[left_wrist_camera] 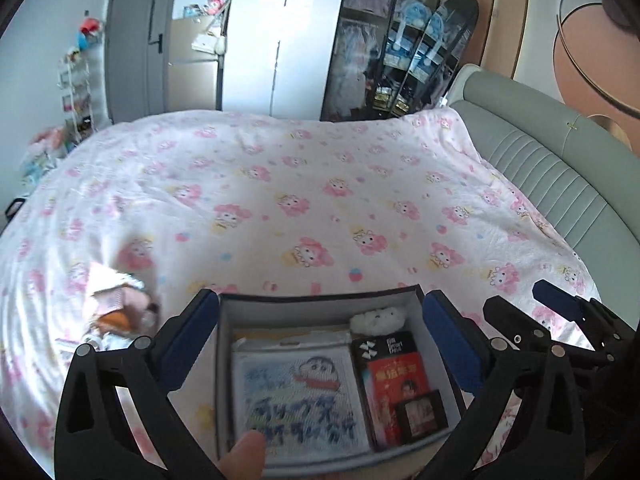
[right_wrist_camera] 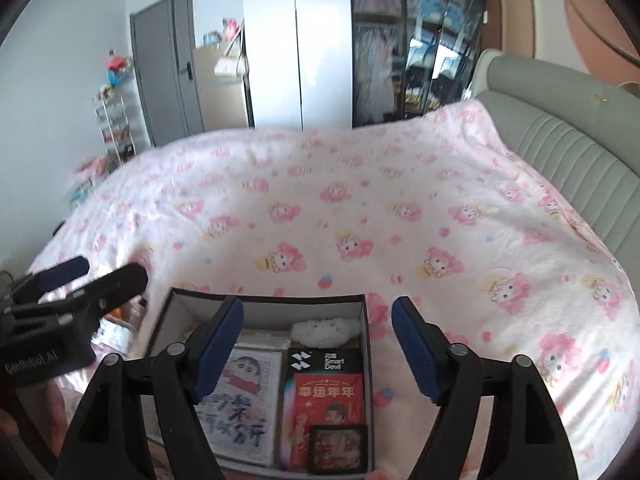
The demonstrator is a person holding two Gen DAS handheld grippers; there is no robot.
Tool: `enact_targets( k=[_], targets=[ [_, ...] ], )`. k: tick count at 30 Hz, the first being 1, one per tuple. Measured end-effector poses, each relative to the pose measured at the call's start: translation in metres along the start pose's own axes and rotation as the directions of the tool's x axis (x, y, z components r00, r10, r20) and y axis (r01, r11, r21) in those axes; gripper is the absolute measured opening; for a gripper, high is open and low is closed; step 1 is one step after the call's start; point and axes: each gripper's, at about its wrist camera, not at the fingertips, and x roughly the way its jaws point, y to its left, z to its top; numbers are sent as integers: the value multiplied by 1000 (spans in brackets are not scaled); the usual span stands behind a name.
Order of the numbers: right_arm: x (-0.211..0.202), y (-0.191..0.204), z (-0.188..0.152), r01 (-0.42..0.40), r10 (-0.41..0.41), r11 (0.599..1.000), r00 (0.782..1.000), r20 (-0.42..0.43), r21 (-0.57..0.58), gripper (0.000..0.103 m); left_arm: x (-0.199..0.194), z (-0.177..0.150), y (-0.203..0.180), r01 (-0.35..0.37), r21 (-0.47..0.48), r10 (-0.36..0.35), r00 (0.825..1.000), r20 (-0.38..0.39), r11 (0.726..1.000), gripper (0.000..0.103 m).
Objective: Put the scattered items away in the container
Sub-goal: 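Withdraw the left gripper up and away from the box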
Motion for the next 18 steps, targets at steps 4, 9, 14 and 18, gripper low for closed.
enact_targets(
  k=[4, 9, 14, 18],
  targets=[
    [-37, 3, -11, -28, 27, 999, 999, 26, 44, 76, -44, -16, -4, -47, 23, 46, 998, 39, 999, 102],
    [-76, 5, -28, -38, 34, 997, 998, 57, 71, 77, -92, -41, -8, -94, 14, 93, 993, 78, 995, 102],
    [-106, 17, -48, -9, 5, 999, 996, 88, 39, 78, -130, -64, -12, -111, 12, 108, 987, 123, 994, 103],
    [-123, 27, -63, -5, 5, 1000, 994, 107, 3, 78, -151, -77, -13, -107, 12, 105, 985, 134, 994, 103]
  ],
)
